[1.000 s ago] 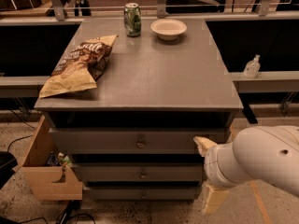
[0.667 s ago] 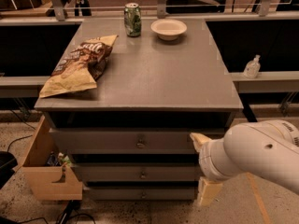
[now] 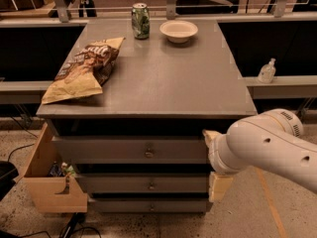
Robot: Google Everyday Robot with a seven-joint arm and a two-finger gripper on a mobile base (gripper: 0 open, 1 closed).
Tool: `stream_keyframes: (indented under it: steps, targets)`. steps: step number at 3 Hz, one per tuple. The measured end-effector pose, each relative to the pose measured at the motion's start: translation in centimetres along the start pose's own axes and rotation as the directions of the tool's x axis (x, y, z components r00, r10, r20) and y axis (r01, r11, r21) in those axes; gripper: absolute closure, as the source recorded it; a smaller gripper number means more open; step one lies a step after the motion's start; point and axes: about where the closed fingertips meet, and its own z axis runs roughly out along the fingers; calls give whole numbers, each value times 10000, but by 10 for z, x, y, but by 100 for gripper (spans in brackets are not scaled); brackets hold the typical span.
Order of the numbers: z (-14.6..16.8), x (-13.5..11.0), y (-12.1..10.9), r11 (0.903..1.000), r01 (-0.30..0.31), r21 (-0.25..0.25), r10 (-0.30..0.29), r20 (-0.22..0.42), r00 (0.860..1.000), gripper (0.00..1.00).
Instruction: Open top drawer
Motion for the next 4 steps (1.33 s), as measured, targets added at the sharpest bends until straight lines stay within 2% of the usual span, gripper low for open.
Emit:
stream_keyframes:
  steps: [1,2,4]
  targets:
    - [11,9,-23,9999,128,5,-128,-487,9987,0]
    - [24,15,-35,9994,274,-202,-290,-872,9958,17]
    - [22,14,-35,9994,307,-167,-320,-887,9955,64]
